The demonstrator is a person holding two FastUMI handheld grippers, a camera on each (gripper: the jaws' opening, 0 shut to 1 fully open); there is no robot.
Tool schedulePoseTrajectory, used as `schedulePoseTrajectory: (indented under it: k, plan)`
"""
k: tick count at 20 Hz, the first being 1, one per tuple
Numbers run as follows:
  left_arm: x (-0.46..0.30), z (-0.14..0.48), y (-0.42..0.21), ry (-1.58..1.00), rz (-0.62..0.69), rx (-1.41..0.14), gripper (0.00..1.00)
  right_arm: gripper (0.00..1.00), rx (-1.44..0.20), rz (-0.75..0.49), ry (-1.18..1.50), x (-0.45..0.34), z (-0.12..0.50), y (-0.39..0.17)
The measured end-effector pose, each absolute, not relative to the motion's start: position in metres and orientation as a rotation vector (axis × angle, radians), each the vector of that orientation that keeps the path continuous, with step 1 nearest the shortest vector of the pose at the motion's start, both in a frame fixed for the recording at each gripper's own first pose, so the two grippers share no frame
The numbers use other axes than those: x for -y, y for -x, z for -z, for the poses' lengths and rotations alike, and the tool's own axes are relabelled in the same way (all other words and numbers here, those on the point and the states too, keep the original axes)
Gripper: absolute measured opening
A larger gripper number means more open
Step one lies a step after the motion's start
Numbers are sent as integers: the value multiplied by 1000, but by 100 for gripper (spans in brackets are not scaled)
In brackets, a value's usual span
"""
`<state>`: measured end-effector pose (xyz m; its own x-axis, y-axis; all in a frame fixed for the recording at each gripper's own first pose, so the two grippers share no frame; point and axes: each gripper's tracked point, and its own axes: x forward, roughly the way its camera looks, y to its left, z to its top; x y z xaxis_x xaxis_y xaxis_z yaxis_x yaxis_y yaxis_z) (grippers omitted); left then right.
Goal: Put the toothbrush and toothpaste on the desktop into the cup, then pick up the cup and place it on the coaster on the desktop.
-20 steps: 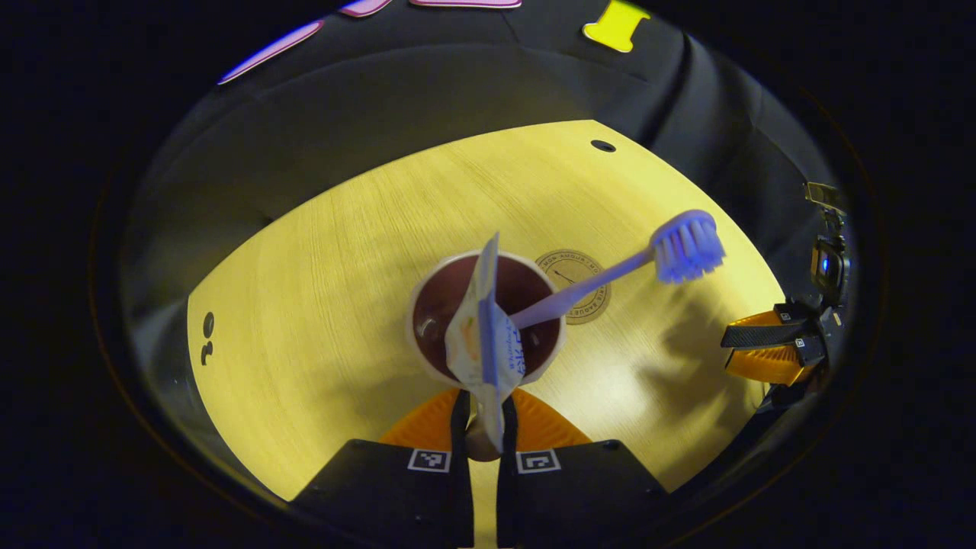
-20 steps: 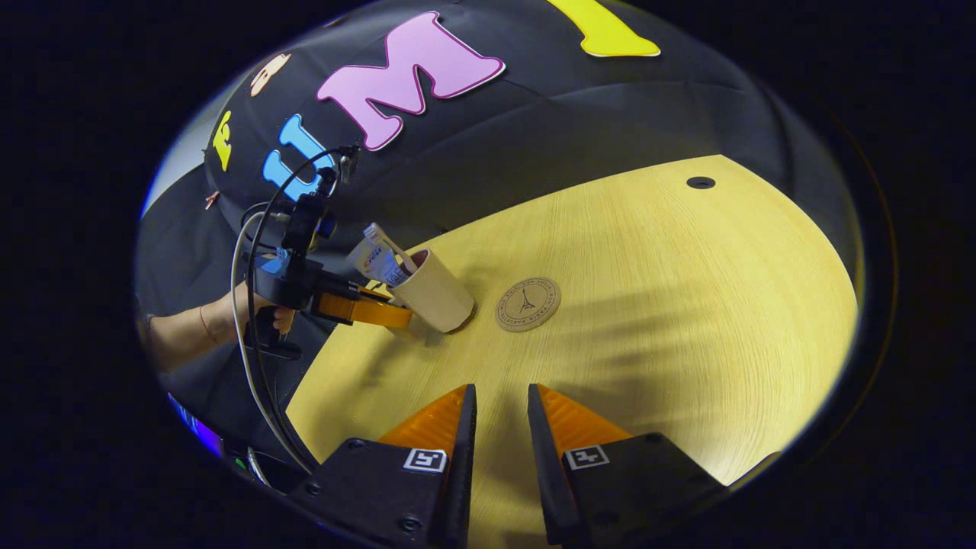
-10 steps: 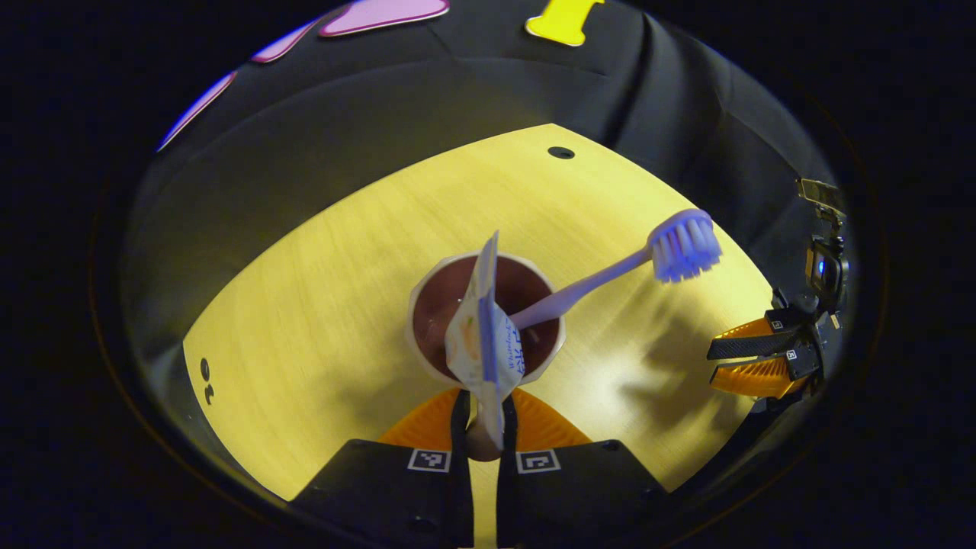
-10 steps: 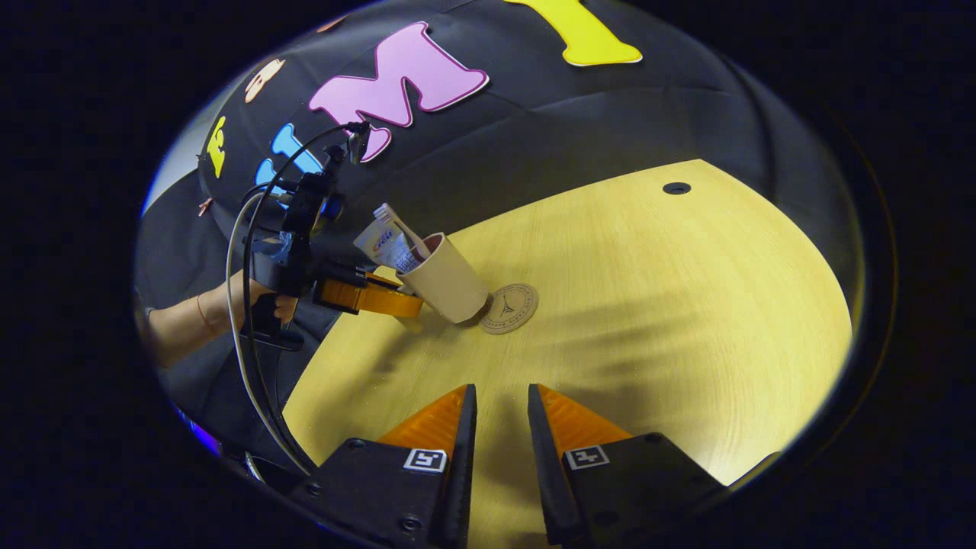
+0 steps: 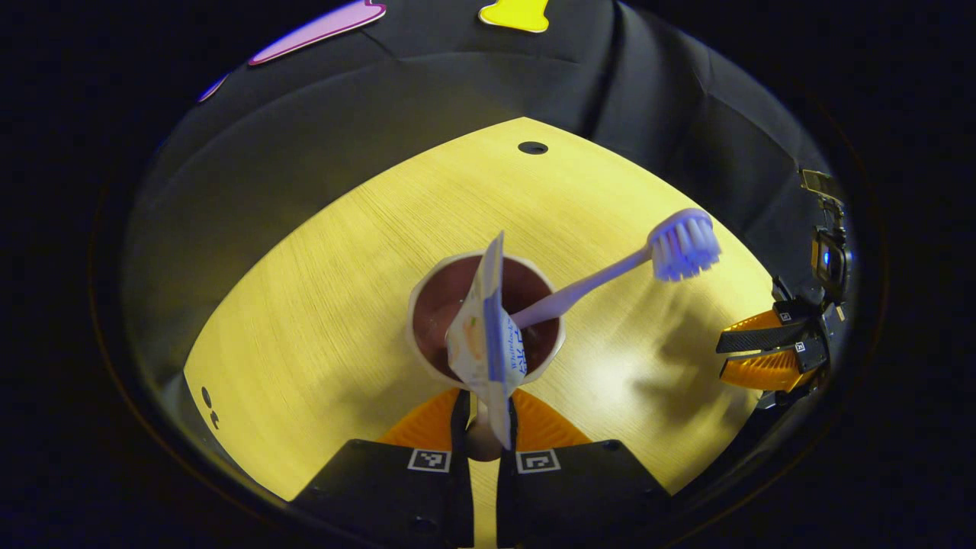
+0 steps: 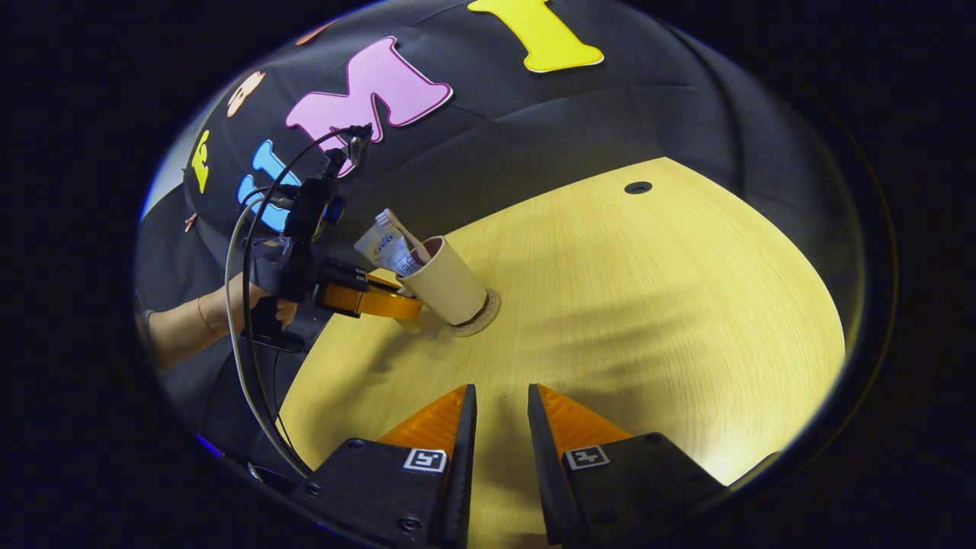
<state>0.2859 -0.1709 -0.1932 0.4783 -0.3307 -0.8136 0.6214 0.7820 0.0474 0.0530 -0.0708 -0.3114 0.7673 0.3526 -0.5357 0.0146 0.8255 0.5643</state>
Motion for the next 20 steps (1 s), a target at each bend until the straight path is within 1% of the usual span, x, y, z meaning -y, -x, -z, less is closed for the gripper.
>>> schedulePoseTrajectory:
  k: [11,12,13,14,15,16,17,18,19,20]
  plan:
    - [169,204,-288,-361,584,-917,17,41,-694,-178,-597,80,318,-49]
    - [169,204,-288,-360,584,-919,21,41,-695,-176,-597,81,318,-49]
    - [168,205,-288,-359,587,-922,17,41,-697,-178,-598,80,318,-49]
    - [168,205,-289,-358,589,-927,18,41,-696,-178,-597,79,318,-51]
    - [168,205,-290,-354,587,-927,19,41,-697,-179,-598,78,318,-51]
    - [166,206,-292,-357,582,-927,29,41,-698,-180,-598,78,318,-52]
    - [165,205,-292,-358,579,-921,31,41,-698,-181,-597,77,318,-51]
    - [167,202,-292,-357,580,-912,30,41,-698,-183,-596,76,318,-52]
    - [169,201,-290,-353,591,-908,32,41,-699,-183,-596,75,318,-53]
    - [170,198,-289,-353,598,-901,45,41,-699,-183,-595,74,318,-53]
